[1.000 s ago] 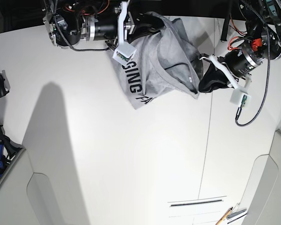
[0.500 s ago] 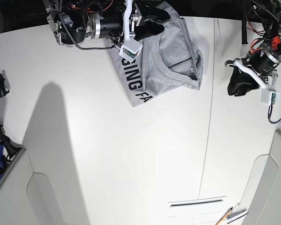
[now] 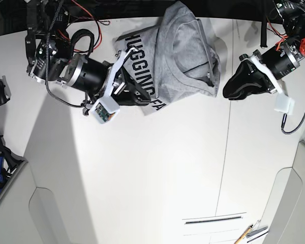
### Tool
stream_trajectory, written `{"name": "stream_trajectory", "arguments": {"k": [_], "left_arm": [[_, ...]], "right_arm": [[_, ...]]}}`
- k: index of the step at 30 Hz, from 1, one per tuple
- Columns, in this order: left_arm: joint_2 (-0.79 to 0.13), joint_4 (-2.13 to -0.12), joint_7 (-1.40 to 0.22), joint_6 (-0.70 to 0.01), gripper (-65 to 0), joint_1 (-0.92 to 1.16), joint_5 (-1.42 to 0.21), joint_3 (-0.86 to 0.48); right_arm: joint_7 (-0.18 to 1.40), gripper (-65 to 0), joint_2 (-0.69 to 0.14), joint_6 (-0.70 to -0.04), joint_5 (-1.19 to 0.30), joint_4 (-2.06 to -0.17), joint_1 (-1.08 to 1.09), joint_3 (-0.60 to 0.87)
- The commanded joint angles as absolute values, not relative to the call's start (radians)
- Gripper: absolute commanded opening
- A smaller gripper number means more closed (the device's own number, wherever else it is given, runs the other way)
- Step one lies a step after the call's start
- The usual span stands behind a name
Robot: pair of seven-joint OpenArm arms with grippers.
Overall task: Fold the T-shirt properly
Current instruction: 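Lift the bundle with both grippers and flip it over, then regrasp the shirt edges with both grippers and pull them apart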
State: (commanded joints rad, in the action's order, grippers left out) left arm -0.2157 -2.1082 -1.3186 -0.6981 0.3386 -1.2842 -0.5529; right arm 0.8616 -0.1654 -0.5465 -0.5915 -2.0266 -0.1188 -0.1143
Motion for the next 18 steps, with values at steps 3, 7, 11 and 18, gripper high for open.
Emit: {"name": "stream_trajectory", "arguments": {"k": [3, 7, 11, 18], "left_arm": [[-0.216, -2.106, -1.279, -0.698, -47.2, 0.338, -1.244, -0.471], [-0.215, -2.065, -1.188, -0.698, -47.2, 0.338, -1.143, -0.33], [-0.216, -1.983, -1.078, -0.698, -47.6, 0.338, -0.992, -0.279], [-0.216, -1.866, -1.073, -0.698, -52.1, 0.337, -0.897, -0.279]], "right_arm": [[0.856, -65.0, -0.155, -0.553, -0.617, -1.896, -0.086, -0.121], [0.856, -65.0, -0.126, -0.581, -0.641, -1.719, -0.036, -0.14], [0.856, -65.0, -0.127, -0.581, -0.665, -1.591, -0.009, -0.197], [0.856, -65.0, -0.127, -0.583, -0.651, -1.541, -0.006, -0.242]]}}
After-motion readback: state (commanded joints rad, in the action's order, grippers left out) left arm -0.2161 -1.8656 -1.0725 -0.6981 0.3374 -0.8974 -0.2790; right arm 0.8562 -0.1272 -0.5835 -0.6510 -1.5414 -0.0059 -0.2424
